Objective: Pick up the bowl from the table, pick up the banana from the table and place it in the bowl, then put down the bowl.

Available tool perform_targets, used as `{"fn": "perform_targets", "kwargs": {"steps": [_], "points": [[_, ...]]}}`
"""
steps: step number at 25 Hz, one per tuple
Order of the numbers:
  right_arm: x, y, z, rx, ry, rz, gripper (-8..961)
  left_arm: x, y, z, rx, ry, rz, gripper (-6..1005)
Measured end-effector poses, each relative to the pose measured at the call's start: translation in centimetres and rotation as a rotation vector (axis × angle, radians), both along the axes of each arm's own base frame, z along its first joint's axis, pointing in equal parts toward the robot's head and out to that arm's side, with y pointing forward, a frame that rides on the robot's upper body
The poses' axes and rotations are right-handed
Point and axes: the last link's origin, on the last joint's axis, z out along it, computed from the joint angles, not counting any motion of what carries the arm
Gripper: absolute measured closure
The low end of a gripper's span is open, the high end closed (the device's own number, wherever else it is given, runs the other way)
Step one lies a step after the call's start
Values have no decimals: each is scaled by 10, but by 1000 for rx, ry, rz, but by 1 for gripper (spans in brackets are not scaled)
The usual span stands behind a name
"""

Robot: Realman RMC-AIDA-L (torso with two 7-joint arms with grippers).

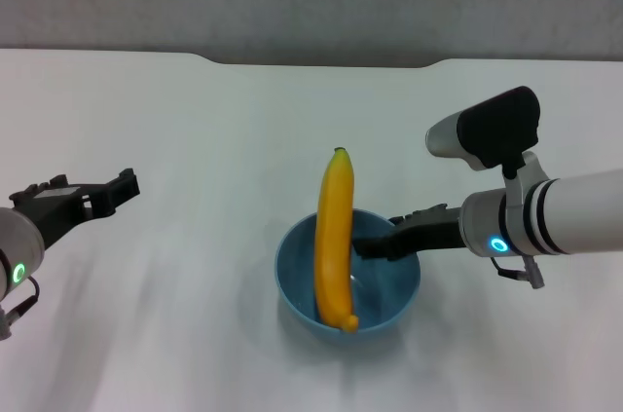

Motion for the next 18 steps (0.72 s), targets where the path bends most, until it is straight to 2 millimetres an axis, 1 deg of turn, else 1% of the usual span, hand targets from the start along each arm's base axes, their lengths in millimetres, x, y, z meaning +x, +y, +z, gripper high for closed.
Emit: {"fn": "perform_targets", "kwargs": {"steps": [4, 8, 11, 16, 18], "points": [[0, -7, 3, 7, 8, 16, 361, -2, -1, 0, 3, -1, 3, 109], [2, -13, 16, 17, 46, -2, 273, -6, -5, 3, 24, -9, 0, 109], [9, -16, 35, 57, 56, -4, 77, -4, -8, 6, 51, -20, -25, 109], [13, -24, 68, 183, 77, 26, 49, -3, -15, 11, 119, -34, -101, 108], [20, -29, 82, 260, 76, 42, 50, -4, -20, 12, 158, -44, -145, 108]]}}
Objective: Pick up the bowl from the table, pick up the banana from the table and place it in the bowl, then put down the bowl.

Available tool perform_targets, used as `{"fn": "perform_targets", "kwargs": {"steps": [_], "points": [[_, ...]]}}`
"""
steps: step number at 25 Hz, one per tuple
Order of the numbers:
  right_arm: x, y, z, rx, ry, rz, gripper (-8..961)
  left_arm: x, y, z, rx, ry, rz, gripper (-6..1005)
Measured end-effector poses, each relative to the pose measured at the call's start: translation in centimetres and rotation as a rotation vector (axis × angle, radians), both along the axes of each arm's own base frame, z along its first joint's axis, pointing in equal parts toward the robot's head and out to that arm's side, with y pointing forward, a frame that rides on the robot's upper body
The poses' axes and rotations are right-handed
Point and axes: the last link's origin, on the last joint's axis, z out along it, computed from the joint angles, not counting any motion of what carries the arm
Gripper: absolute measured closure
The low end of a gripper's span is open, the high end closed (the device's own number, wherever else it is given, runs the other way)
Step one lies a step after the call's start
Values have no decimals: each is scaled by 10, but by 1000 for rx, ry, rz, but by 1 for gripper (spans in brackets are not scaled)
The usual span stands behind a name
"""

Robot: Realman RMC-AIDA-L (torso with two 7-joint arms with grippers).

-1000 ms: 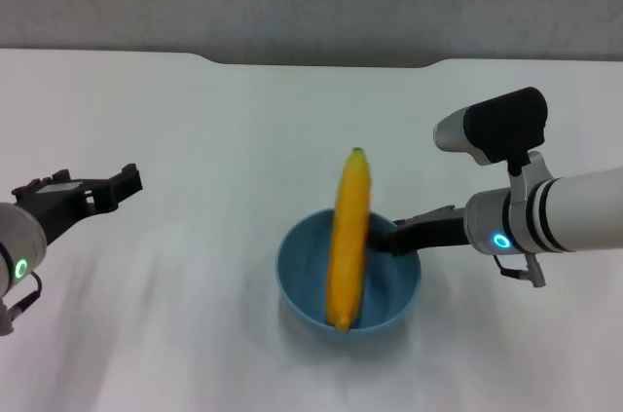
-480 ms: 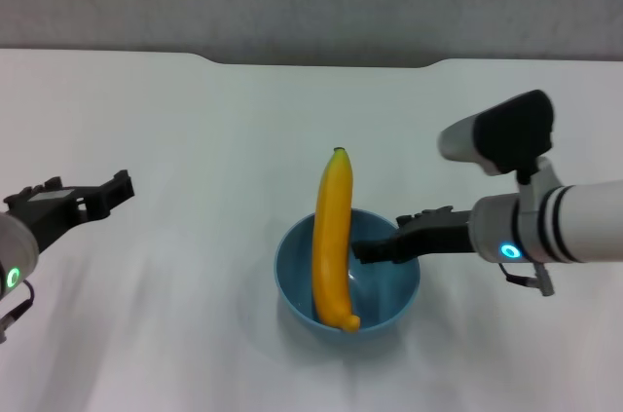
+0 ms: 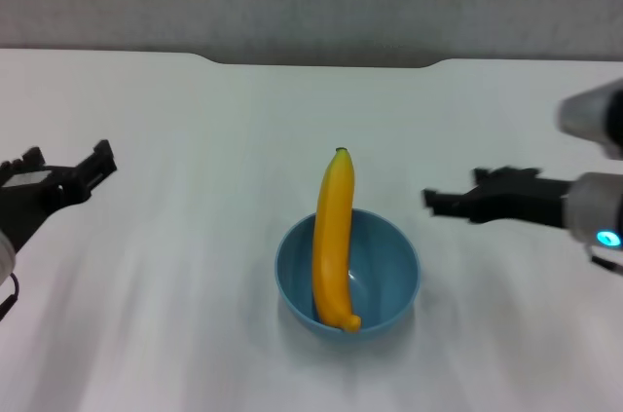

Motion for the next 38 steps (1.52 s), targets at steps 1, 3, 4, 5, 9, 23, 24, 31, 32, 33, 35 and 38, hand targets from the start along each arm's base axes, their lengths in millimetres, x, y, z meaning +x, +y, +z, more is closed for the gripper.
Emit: {"fn": "perform_targets", "kwargs": {"steps": [1, 3, 4, 5, 9, 23, 24, 31, 32, 33, 35, 38], "points": [[4, -2, 5, 35, -5, 4, 51, -2, -3, 0, 24, -7, -26, 108], [14, -7, 11, 103, -9, 4, 52, -4, -6, 0, 52, -14, -55, 111], [19, -9, 13, 133, -2, 0, 53, -12, -13, 1, 119, -32, -121, 113], [24, -12, 14, 157, 9, -10, 53, -14, -15, 0, 125, -33, -128, 116], [44, -16, 14, 232, 66, -59, 56, -29, -28, -8, 197, -43, -246, 126], [90, -26, -15, 264, 31, -71, 61, -65, -26, -24, 201, -151, -266, 134], [89, -26, -15, 264, 12, -53, 61, -66, -26, -25, 198, -151, -260, 133], [87, -34, -16, 300, -7, 30, 61, -65, -23, -27, 182, -183, -261, 137], [86, -37, -16, 311, 2, 56, 61, -65, -22, -27, 178, -186, -261, 137], [86, -40, -15, 324, 4, 90, 61, -65, -22, -27, 176, -187, -260, 137], [87, -47, -15, 365, 41, 132, 61, -66, -22, -28, 175, -188, -259, 136], [93, -60, -9, 477, 113, 193, 61, -65, -22, -28, 175, -189, -260, 138]]}}
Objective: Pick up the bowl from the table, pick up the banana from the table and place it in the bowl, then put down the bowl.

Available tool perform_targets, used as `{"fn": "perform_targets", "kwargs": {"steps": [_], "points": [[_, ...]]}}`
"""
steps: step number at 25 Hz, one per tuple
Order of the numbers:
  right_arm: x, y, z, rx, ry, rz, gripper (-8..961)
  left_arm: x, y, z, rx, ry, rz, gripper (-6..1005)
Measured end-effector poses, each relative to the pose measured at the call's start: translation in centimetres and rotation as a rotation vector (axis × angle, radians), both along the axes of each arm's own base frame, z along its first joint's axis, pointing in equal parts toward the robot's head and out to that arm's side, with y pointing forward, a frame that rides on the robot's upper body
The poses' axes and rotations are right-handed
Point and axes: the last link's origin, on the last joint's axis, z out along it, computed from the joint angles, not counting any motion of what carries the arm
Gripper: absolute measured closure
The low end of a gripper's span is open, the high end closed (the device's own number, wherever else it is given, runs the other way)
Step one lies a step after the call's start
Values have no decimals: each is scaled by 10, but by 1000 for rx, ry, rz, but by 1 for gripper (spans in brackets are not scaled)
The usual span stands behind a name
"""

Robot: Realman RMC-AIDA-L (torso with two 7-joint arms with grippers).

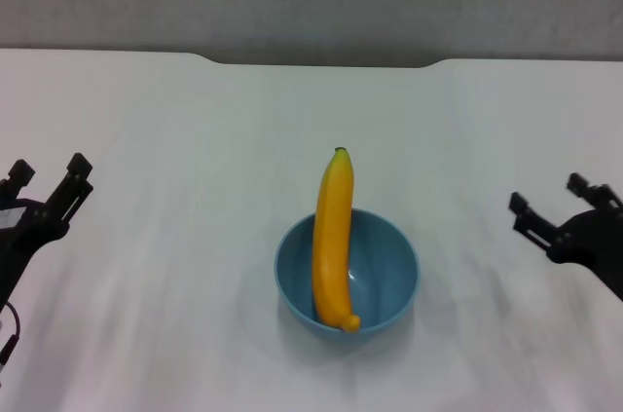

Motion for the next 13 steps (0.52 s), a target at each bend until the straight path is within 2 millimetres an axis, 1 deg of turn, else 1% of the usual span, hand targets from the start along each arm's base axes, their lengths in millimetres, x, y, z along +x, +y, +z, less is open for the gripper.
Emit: {"fn": "perform_targets", "kwargs": {"steps": [2, 7, 13], "points": [[3, -5, 2, 42, 25, 27, 61, 0, 0, -1, -2, 0, 1, 138], [7, -12, 1, 56, 53, 39, 61, 0, 0, -3, -8, 2, 1, 138], [10, -12, -2, 51, 68, 25, 61, 3, 0, -11, -36, 25, -15, 138]]}}
